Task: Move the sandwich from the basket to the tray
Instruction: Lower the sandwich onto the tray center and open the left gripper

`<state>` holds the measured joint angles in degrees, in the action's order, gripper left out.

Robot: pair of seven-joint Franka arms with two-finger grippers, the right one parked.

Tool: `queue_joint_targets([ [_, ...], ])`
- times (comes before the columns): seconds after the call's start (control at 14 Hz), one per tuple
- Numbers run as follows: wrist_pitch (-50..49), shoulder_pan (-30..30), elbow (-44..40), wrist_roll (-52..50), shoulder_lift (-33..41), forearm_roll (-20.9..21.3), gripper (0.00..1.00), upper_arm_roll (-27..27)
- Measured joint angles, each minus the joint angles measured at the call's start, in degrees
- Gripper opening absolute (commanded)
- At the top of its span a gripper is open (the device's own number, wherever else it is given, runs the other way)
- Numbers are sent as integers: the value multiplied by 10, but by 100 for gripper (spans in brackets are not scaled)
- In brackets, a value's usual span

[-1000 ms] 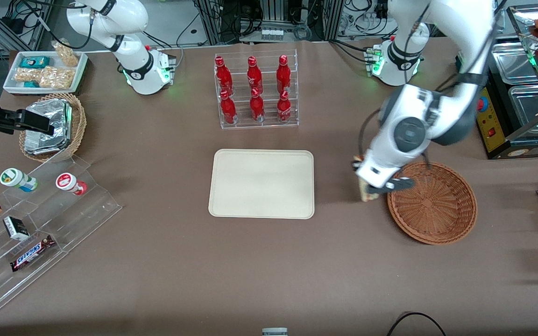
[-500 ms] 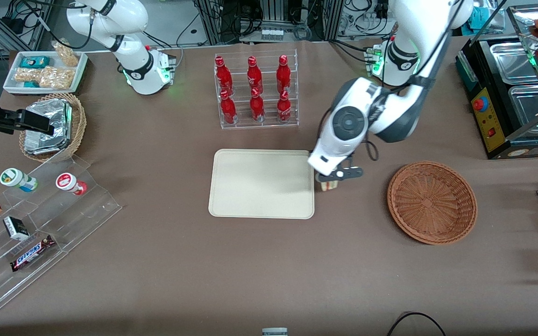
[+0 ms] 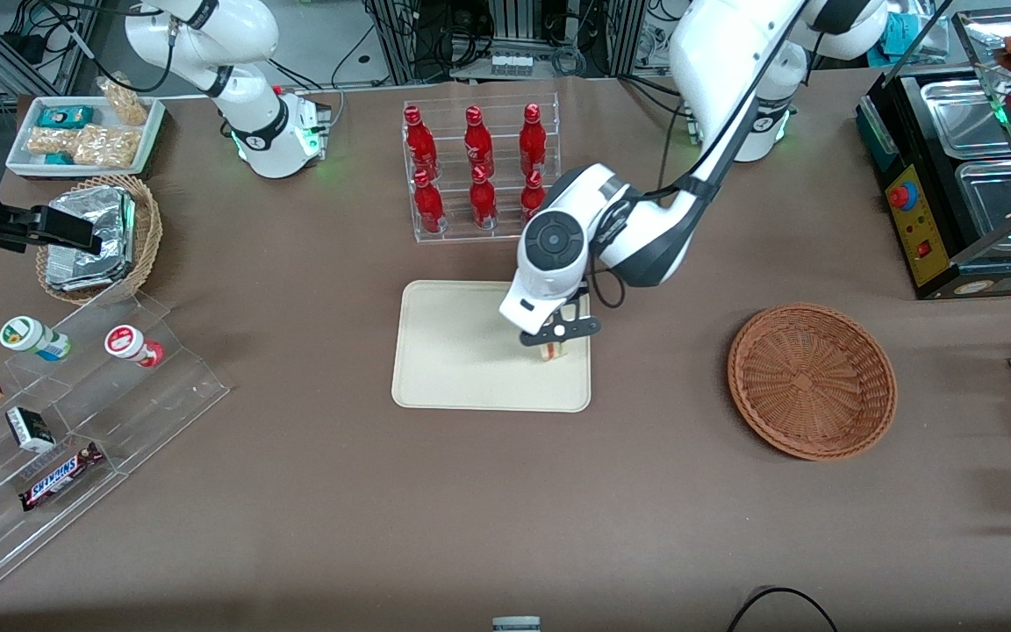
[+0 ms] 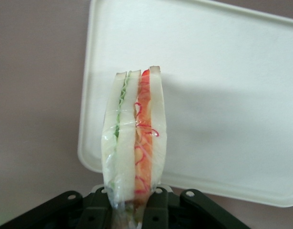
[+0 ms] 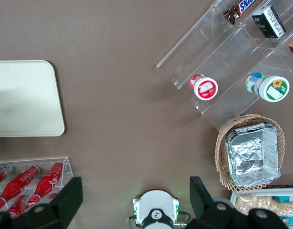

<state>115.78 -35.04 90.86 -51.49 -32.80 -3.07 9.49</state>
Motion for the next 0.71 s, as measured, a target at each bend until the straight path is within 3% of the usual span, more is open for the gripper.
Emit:
queue_joint_targets([
  [0.14,30,-6,-14,2,-22,0,24,0],
  [0.21,38,-10,-21,7,-34,0,14,1],
  [0.29,40,-14,-30,16,-46,0,12,2],
  [0.71,37,-48,-69,33,-80,1,12,5],
])
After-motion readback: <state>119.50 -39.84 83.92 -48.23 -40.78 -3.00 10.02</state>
